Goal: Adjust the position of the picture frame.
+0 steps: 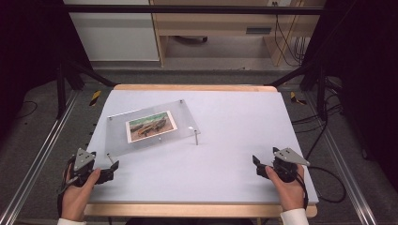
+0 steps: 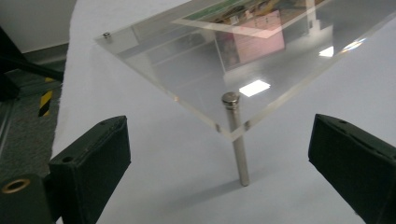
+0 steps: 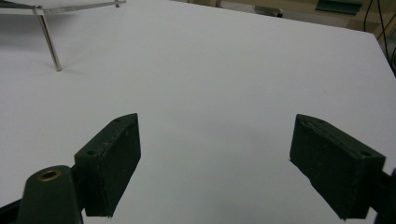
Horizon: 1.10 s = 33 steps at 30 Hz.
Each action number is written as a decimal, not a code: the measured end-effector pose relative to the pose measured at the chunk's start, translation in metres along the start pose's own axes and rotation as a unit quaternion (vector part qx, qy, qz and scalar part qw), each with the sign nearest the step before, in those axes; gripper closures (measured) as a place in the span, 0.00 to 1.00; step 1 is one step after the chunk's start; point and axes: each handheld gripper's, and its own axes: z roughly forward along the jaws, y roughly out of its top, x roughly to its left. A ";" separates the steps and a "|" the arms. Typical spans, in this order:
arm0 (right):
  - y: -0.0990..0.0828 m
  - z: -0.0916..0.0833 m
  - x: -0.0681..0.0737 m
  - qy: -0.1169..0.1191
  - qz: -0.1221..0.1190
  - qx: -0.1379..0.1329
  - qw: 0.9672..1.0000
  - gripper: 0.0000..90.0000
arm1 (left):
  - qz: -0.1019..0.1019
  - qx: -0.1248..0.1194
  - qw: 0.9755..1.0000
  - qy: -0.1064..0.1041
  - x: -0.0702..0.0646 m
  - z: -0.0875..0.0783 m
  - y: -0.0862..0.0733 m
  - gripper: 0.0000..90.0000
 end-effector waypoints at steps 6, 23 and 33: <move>-0.002 0.000 0.000 -0.008 -0.001 0.000 1.000 0.19 | -0.013 0.002 1.000 -0.015 -0.002 -0.002 0.000 0.08; -0.004 0.002 0.002 -0.011 -0.013 -0.003 1.000 0.20 | -0.058 -0.001 0.997 -0.057 0.000 0.004 -0.004 0.11; -0.004 0.003 0.001 -0.004 -0.007 0.006 1.000 0.25 | -0.063 -0.011 0.997 -0.052 -0.002 0.005 -0.003 0.19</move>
